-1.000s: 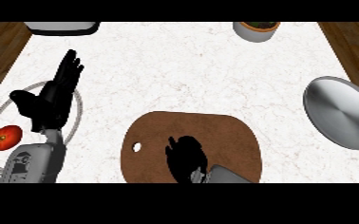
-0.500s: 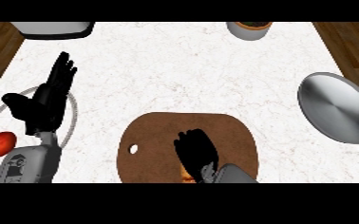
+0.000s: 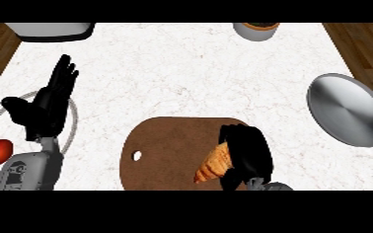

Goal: Pick the croissant from the cutting board and place it in the pan

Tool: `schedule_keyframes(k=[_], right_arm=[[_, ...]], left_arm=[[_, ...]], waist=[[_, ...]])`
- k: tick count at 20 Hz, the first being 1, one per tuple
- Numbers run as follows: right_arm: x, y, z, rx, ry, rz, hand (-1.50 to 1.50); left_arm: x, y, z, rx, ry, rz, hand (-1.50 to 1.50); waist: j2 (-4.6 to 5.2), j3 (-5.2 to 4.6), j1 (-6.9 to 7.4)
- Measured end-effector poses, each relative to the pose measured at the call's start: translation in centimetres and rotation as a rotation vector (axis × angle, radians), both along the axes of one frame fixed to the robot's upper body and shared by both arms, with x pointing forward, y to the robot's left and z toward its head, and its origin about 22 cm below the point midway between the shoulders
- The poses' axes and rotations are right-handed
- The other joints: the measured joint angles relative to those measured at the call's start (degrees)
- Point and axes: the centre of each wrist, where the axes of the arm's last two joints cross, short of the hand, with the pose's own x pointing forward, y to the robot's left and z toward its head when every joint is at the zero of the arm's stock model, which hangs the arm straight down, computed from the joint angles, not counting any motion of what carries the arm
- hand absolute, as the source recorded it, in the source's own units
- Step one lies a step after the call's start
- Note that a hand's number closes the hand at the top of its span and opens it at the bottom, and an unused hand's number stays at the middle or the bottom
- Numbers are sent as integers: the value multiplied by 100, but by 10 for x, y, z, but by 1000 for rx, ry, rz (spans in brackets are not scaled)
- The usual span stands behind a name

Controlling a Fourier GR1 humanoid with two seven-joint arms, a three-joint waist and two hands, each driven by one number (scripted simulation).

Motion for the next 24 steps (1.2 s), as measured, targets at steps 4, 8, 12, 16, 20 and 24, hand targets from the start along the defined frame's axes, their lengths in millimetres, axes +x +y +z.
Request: schedule_keyframes(k=[4, 8, 12, 16, 20, 24], right_arm=[[-14, -10, 32, 55, -222, -88, 150], [-30, -30, 60, 107, -377, -176, 150], [-30, -53, 83, 155, -489, -267, 150], [-22, -87, 94, 277, -560, -344, 150], [-9, -131, 100, 375, -600, -417, 150], [14, -187, 94, 357, -625, -475, 150]], left_arm=[[0, -5, -3, -2, 3, -18, 0], [3, -6, 3, -4, 2, -24, 0], [7, -9, 4, -1, -3, -31, 0], [4, -12, 3, -3, -2, -40, 0], [3, -17, 0, 0, -7, -43, 0], [7, -16, 2, -6, -9, -44, 0]], waist=[[4, -4, 54], [15, -5, 110], [34, -5, 167], [48, -1, 203], [56, 0, 219], [64, -1, 239]])
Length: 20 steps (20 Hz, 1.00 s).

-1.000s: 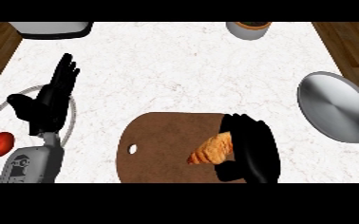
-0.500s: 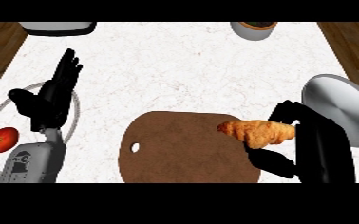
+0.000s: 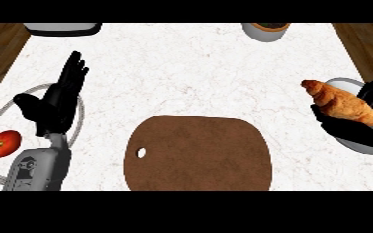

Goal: Pick the croissant from the cutting board and place it in the pan

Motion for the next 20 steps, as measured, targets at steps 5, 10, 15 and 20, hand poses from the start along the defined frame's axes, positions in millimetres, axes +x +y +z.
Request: schedule_keyframes(k=[5, 10, 15, 20], right_arm=[[22, -71, -20, -43, 3, -75, 150], [37, -129, -47, -150, 23, -158, 150], [53, -175, -65, -162, 34, -206, 150], [56, -193, -93, -108, 27, -211, 150]], left_arm=[[0, 1, 3, 4, 3, -11, 0], [3, -3, 3, 1, -2, -22, 0], [8, -5, 7, 3, -11, -30, 0], [11, -9, 1, -4, -12, -36, 0]], waist=[[11, 3, 45], [36, 7, 111], [63, 15, 192], [94, 27, 242]])
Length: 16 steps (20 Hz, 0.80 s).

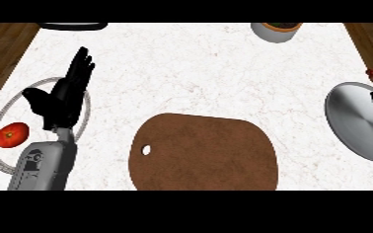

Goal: Pick the croissant from the cutting board and place it in the pan

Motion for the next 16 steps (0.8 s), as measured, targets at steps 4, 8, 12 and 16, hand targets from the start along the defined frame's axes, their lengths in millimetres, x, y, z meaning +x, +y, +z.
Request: schedule_keyframes(k=[4, 8, 12, 16], right_arm=[[-3, -6, -17, 152, 74, 22, -150], [-5, -12, -25, 307, 126, 98, -150], [-10, -16, -32, 352, 118, 134, -150], [-16, -19, -36, 384, -15, 160, -150]], left_arm=[[1, -1, 3, 7, -3, -10, 0], [2, -1, 2, 7, -6, -10, 0], [1, -3, 3, 4, -7, -13, 0], [-1, 0, 4, 7, 0, -2, 0]], waist=[[3, 4, 43], [15, 9, 43], [15, 9, 46], [-7, 8, -12]])
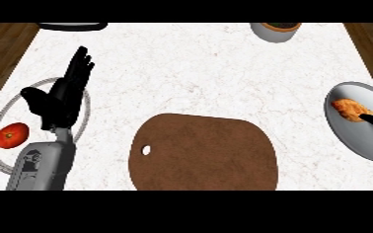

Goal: Pick the croissant from the cutting board and place it in the pan

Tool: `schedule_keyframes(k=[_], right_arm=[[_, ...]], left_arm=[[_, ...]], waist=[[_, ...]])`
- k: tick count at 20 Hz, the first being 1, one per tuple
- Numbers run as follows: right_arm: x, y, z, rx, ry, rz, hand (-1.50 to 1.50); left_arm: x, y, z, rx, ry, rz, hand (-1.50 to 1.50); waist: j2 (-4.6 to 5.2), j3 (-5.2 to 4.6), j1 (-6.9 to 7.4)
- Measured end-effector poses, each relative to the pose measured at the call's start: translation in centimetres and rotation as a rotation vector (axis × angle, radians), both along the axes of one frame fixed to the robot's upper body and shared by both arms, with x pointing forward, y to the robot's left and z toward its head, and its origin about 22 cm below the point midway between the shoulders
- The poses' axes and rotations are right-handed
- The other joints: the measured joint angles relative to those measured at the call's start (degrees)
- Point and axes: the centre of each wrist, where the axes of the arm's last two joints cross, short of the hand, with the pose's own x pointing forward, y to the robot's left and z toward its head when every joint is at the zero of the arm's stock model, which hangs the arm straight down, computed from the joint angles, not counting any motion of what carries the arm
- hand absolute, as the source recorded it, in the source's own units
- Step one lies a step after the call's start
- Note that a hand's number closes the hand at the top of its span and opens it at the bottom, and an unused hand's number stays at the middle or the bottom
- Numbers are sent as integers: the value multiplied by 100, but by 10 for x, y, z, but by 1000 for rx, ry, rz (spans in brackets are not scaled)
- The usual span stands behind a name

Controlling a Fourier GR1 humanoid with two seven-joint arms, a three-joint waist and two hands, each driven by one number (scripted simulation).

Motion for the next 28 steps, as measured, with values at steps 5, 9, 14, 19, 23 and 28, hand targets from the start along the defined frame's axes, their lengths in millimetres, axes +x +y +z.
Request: schedule_keyframes(k=[5, 9, 14, 19, 23, 28], right_arm=[[-17, -11, -6, 100, -170, -25, -150], [-46, -30, -8, 218, -225, 22, -150], [-103, -61, -8, 296, -275, 96, -150], [-156, -77, -10, 295, -259, 77, -150], [-185, -79, -10, 286, -252, 69, -150], [-213, -78, 2, 269, -227, 83, -150]], left_arm=[[-4, 8, -5, -1, 6, 21, 0], [-9, 13, -6, 1, 12, 30, 0], [-14, 16, -2, 2, 21, 48, 0], [-16, 17, -4, 7, 22, 62, 0], [-12, 21, 1, 12, 23, 68, 0], [-14, 22, -2, 12, 16, 66, 0]], waist=[[-40, -15, -103], [-83, -28, -195], [-121, -42, -293], [-136, -56, -368], [-139, -64, -395], [-132, -67, -376]])
